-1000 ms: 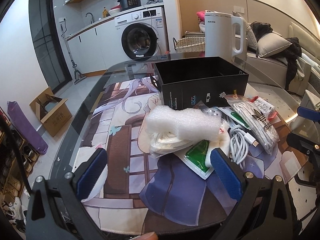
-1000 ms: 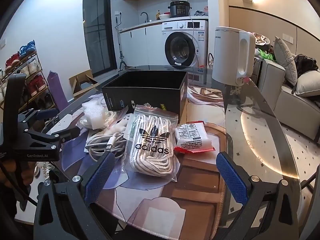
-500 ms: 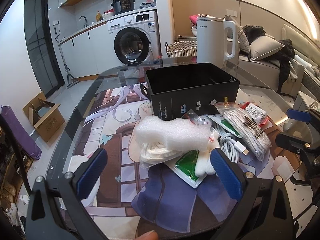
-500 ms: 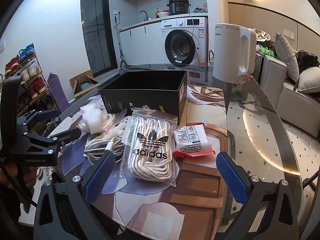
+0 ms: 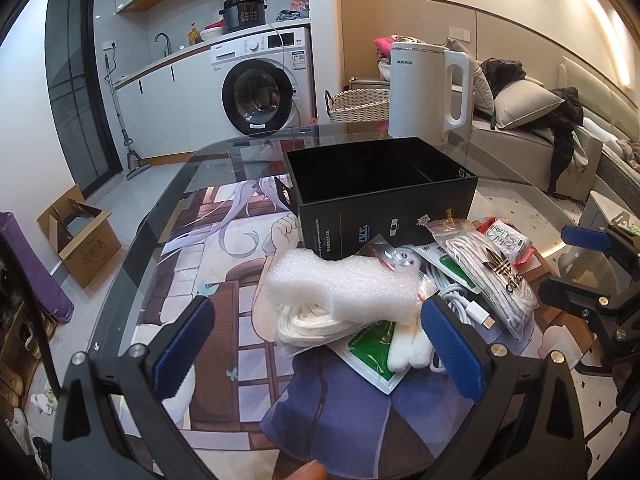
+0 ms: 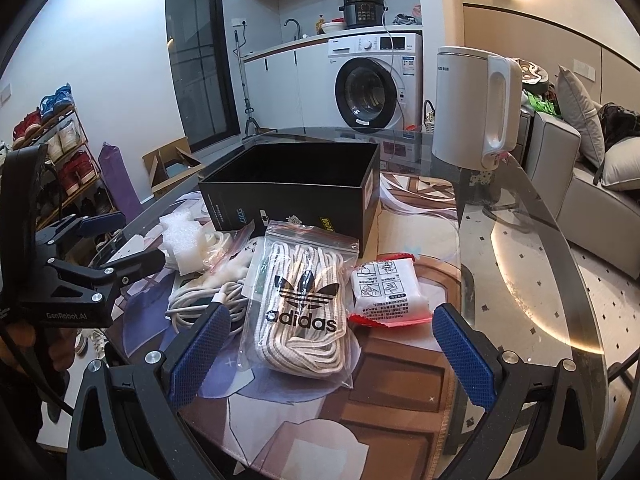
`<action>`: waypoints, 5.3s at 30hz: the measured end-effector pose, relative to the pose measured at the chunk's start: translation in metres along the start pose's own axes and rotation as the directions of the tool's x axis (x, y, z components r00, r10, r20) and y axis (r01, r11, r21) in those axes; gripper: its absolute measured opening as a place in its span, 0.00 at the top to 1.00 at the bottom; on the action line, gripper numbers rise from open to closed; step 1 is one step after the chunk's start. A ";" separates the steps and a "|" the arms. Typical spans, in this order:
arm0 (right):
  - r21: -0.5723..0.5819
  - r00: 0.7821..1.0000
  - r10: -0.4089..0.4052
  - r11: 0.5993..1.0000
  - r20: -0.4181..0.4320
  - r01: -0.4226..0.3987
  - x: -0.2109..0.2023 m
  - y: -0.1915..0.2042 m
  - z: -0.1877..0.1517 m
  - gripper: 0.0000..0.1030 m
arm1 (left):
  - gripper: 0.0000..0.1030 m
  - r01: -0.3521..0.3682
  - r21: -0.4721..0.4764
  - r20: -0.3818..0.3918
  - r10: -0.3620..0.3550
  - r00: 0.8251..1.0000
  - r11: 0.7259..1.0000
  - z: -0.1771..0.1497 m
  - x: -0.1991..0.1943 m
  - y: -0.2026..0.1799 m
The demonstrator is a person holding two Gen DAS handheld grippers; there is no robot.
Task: Organize soft objects
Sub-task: 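Move the left tool toward the white foam while the right tool approaches the red-white packet, then close the left tool on the white foam while the right tool grasps the red-white packet, then carry the foam with the left tool into the black box while the right tool carries the packet there, then open both tools inside the black box and lift them away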
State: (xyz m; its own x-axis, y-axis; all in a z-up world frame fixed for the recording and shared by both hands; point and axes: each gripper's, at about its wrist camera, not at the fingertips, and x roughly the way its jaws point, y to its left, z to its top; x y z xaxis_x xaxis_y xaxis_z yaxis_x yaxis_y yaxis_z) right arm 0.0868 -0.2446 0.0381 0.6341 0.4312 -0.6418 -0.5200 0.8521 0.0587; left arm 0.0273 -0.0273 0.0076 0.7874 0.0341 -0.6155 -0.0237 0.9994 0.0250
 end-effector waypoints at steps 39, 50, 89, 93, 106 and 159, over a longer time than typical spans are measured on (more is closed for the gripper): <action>-0.021 0.981 -0.048 0.999 -0.188 0.045 0.058 -0.053 0.017 0.06 | 0.00 0.179 0.060 -0.048 -0.176 0.983 0.982 0.018 0.031 0.006; -0.054 0.967 -0.038 0.998 -0.252 0.026 0.084 -0.052 0.023 0.26 | 0.00 0.197 0.081 -0.072 -0.192 0.979 0.977 0.020 0.041 0.000; -0.012 0.999 -0.026 1.000 -0.037 0.026 0.008 -0.040 0.044 0.54 | 0.12 0.173 0.005 0.073 -0.173 0.982 0.985 0.053 0.017 0.016; -0.004 1.000 -0.016 1.000 -0.009 0.016 0.005 -0.037 0.054 0.54 | 0.12 0.165 0.009 0.087 -0.166 0.982 0.986 0.062 0.020 0.011; -0.007 0.999 0.030 1.000 0.043 -0.029 0.029 -0.006 0.094 0.54 | 0.12 0.106 -0.035 0.109 -0.102 0.989 0.994 0.089 0.042 0.009; 0.006 0.999 0.019 1.000 0.047 -0.019 0.052 -0.015 0.101 0.07 | 0.00 0.056 -0.076 0.038 -0.054 0.998 0.995 0.077 0.067 0.023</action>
State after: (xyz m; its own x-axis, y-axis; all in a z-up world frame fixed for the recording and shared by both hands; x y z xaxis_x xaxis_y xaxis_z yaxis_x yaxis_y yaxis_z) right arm 0.1854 -0.2051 0.0814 0.6504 0.4604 -0.6042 -0.5283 0.8457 0.0757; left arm 0.1269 -0.0022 0.0270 0.8106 -0.0198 -0.5853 -0.0262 0.9972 -0.0701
